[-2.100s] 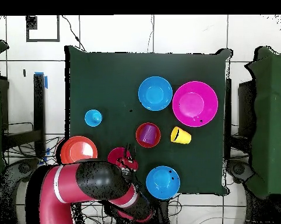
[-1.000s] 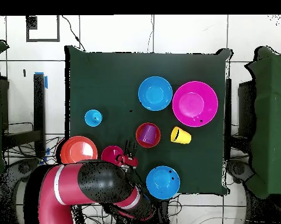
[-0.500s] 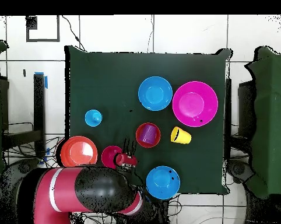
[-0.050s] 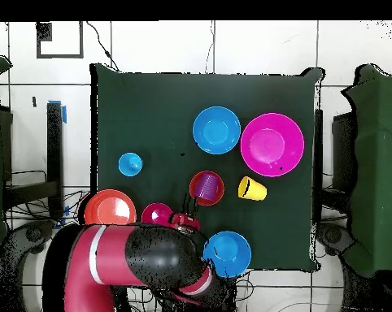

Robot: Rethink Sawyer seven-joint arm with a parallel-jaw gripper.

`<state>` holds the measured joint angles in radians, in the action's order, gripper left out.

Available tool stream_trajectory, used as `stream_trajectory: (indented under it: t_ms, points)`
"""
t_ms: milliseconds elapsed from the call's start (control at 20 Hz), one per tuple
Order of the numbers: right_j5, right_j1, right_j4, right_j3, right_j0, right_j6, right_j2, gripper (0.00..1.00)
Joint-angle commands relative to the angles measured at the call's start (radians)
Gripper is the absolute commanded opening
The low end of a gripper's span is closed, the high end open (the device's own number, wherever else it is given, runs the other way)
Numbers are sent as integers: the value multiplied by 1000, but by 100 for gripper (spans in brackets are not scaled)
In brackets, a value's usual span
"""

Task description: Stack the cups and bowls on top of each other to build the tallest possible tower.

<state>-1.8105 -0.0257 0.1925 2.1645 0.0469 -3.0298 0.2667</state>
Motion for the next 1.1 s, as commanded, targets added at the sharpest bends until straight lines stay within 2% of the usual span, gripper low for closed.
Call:
stream_trajectory:
  t_ms: [50,250,700,1100]
  points:
    - [156,-91,-49,-188,-35,-78,-57,100]
    - [135,-119,-43,-205,-44,-77,-68,100]
    - [133,-130,-44,-220,-50,-70,-76,100]
    - [163,-61,-75,-152,-49,-65,-51,100]
